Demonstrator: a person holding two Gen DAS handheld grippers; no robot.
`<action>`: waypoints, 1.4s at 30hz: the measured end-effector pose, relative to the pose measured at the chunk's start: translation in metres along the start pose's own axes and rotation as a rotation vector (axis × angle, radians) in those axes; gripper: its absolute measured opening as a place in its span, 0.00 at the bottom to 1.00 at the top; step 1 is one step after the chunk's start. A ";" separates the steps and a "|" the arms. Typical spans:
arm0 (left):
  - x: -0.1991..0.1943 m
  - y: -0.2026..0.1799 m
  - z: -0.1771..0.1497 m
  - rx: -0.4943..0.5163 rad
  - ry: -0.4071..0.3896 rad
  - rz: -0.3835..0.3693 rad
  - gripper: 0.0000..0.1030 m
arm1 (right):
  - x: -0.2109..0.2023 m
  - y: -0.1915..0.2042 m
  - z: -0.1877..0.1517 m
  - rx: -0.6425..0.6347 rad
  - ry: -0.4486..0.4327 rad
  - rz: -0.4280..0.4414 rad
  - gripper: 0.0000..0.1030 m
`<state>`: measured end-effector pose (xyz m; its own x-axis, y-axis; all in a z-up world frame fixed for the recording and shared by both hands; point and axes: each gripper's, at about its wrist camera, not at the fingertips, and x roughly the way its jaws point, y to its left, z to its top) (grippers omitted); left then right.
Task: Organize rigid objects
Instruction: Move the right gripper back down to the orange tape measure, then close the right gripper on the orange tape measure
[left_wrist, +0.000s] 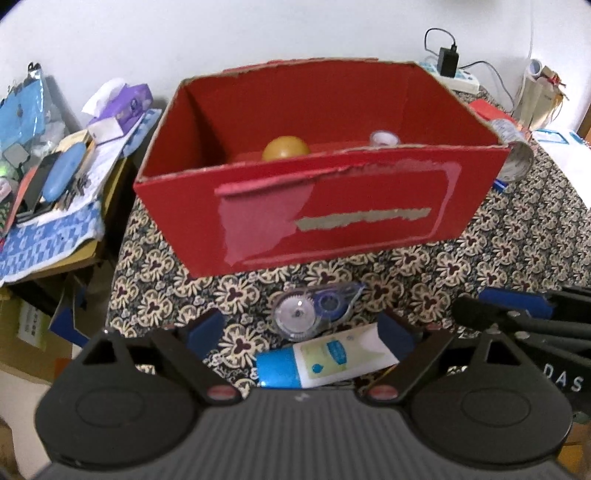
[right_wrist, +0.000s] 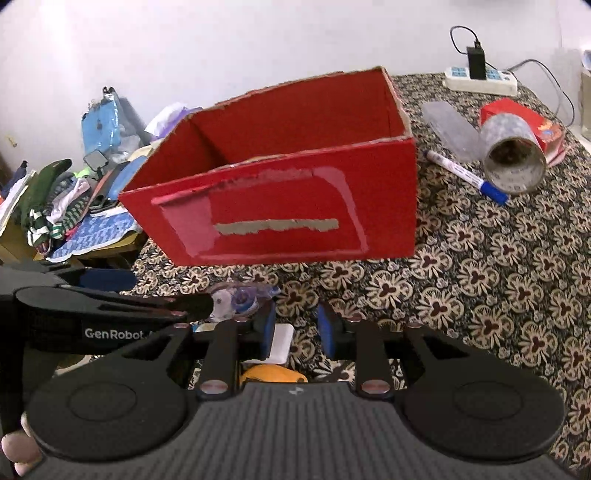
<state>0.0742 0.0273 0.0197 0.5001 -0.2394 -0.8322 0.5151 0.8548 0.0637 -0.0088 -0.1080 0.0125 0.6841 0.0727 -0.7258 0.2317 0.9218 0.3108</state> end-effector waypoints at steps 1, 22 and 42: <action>0.001 0.001 0.000 -0.003 0.005 0.002 0.88 | 0.001 -0.001 -0.001 0.004 0.005 -0.004 0.14; 0.016 -0.002 -0.008 -0.003 0.068 0.018 0.88 | 0.013 -0.012 -0.011 0.038 0.111 0.021 0.21; 0.007 0.003 -0.038 0.064 0.089 -0.163 0.86 | 0.024 -0.033 -0.022 0.157 0.215 0.097 0.21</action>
<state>0.0525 0.0455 -0.0072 0.3445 -0.3280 -0.8796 0.6289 0.7763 -0.0432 -0.0154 -0.1289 -0.0282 0.5494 0.2525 -0.7965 0.2883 0.8374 0.4643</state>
